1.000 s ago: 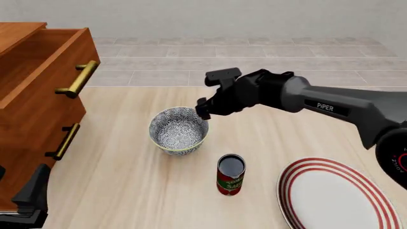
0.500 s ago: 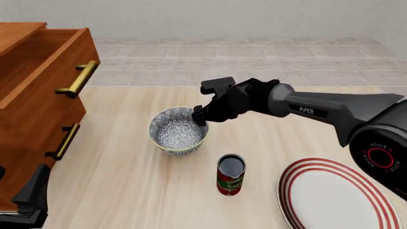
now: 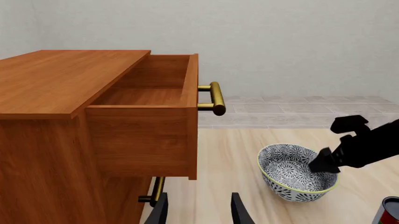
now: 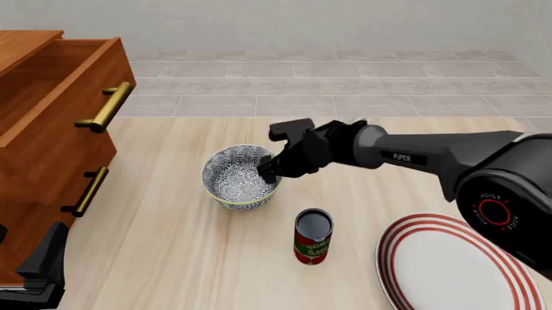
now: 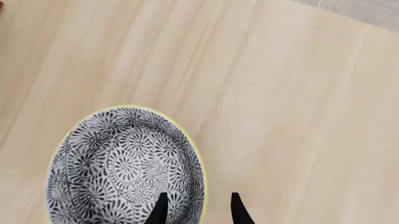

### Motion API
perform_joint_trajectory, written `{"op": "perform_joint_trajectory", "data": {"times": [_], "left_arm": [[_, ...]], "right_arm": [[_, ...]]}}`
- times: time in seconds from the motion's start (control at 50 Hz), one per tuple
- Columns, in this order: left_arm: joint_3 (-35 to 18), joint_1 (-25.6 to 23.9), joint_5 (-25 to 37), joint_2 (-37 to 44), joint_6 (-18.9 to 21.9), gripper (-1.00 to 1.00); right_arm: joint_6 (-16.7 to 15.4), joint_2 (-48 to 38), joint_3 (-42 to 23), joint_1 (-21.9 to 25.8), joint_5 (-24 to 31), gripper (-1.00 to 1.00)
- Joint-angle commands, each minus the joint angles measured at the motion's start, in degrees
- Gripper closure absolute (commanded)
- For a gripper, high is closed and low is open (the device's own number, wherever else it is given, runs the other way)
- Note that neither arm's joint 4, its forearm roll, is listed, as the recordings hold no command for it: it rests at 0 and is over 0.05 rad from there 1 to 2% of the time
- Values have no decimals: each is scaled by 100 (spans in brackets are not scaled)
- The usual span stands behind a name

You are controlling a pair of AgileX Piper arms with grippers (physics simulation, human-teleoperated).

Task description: Put the bowl on the plate.

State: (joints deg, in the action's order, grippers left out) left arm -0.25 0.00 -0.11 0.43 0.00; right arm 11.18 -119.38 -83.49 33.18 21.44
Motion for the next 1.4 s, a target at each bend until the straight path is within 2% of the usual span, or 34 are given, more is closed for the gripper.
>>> {"op": "perform_joint_trajectory", "data": {"times": [0.02, 0.64, 0.66, 1.4], "left_arm": [[0, 0, 0, 0, 0, -100], [0, 0, 0, 0, 0, -100], [0, 0, 0, 0, 0, -100], [0, 0, 0, 0, 0, -100]], "right_arm": [[57, -118, 52, 39, -87, -100], [192, -270, 247, 96, -324, -100], [100, -242, 213, 31, -318, 100], [59, 180, -53, 36, -47, 100]]}}
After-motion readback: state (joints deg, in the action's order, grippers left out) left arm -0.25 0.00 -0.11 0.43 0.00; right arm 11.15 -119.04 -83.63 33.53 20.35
